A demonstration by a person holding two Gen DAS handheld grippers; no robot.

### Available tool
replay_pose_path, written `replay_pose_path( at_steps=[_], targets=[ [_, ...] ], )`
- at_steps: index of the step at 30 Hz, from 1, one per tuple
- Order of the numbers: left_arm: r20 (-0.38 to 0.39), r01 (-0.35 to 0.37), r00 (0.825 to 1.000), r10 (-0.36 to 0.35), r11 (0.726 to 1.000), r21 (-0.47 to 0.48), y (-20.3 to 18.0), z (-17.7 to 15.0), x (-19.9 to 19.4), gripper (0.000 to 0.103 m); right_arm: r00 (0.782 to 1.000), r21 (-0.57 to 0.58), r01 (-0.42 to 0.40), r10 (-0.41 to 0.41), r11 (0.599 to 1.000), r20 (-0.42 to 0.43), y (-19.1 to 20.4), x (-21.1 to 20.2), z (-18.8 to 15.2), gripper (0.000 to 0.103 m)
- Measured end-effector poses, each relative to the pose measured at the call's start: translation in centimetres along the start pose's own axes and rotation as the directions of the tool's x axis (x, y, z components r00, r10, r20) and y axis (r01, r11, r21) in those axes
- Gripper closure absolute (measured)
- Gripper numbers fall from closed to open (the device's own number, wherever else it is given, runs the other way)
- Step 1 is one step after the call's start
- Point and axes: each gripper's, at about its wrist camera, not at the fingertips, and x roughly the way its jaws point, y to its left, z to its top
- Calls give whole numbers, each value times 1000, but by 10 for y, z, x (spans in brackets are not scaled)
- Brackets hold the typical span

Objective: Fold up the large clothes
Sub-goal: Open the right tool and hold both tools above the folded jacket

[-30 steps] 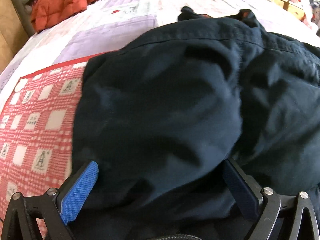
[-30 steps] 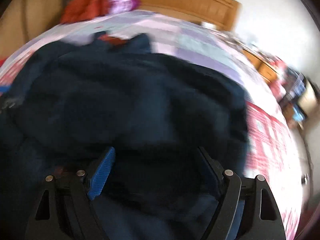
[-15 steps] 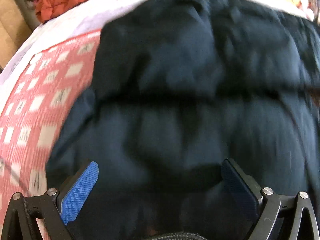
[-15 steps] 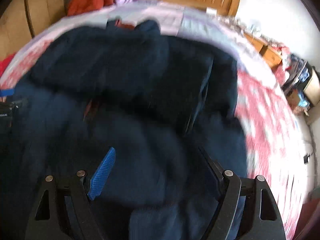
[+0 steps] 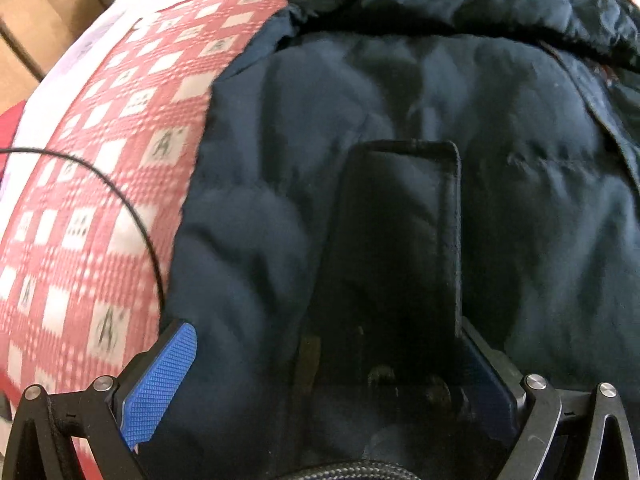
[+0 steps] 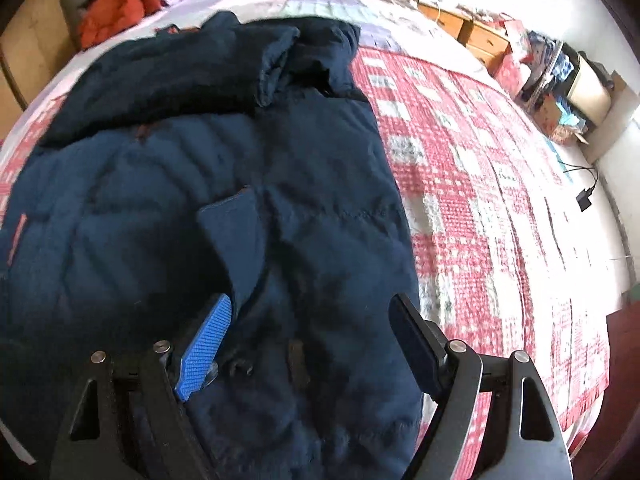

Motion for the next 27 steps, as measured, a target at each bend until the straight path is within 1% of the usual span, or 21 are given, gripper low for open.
replay_pose_path(
  at_steps=[2, 3, 4, 6, 7, 9, 11, 14, 16, 18, 20, 22, 23, 24, 26, 27],
  targets=[
    [19, -2, 1000, 2, 1000, -25, 2, -6, -11, 1, 1000, -18, -9, 9, 1000, -2, 8, -6, -5, 20],
    [24, 1, 1000, 0, 999, -35, 2, -11, -14, 1, 1000, -26, -20, 19, 999, -14, 10, -8, -14, 20],
    [29, 3, 1000, -2, 999, -42, 2, -16, -18, 1, 999, -30, -31, 30, 999, -31, 9, -10, -22, 20],
    [31, -27, 999, 29, 999, -46, 2, -26, -26, 1, 996, -32, -42, 39, 999, -79, 11, -9, -36, 20],
    [31, -34, 999, 35, 998, -57, 5, -33, -31, 1, 994, -29, -46, 43, 999, -96, 10, -1, -40, 20],
    [28, -35, 999, 38, 995, -97, 15, -45, -38, 1, 992, -27, -54, 51, 998, -117, 7, -5, -56, 20],
    [26, -42, 999, 46, 988, -150, 26, -61, -48, 1, 992, -34, -57, 52, 998, -117, 3, -11, -67, 20],
    [25, -59, 998, 65, 982, -181, 36, -78, -58, 1, 994, -58, -54, 48, 997, -103, 6, -24, -81, 20],
    [33, -59, 997, 67, 979, -195, 41, -86, -60, 1, 995, -67, -51, 45, 996, -93, 8, -33, -89, 20],
    [42, -52, 997, 62, 977, -207, 42, -86, -61, 1, 996, -65, -44, 38, 997, -85, 10, -41, -94, 20],
    [70, -29, 997, 45, 979, -204, 40, -76, -61, 1, 997, -55, -43, 39, 998, -70, 12, -51, -97, 20],
    [106, -25, 993, 44, 983, -179, 36, -61, -64, 1, 998, -50, -44, 41, 998, -42, 18, -60, -98, 20],
    [141, -11, 989, 35, 986, -165, 33, -46, -65, 1, 998, -51, -44, 42, 998, -36, 20, -59, -96, 20],
    [160, -8, 987, 33, 988, -155, 32, -35, -64, 1, 999, -55, -45, 44, 997, -27, 24, -61, -94, 20],
    [190, -40, 980, 61, 992, -117, 27, 0, -57, 1, 999, -60, -45, 44, 997, -15, 30, -64, -93, 20],
    [206, -44, 977, 64, 994, -100, 26, 14, -53, 1, 999, -58, -49, 48, 997, -7, 34, -65, -92, 20]
  ],
)
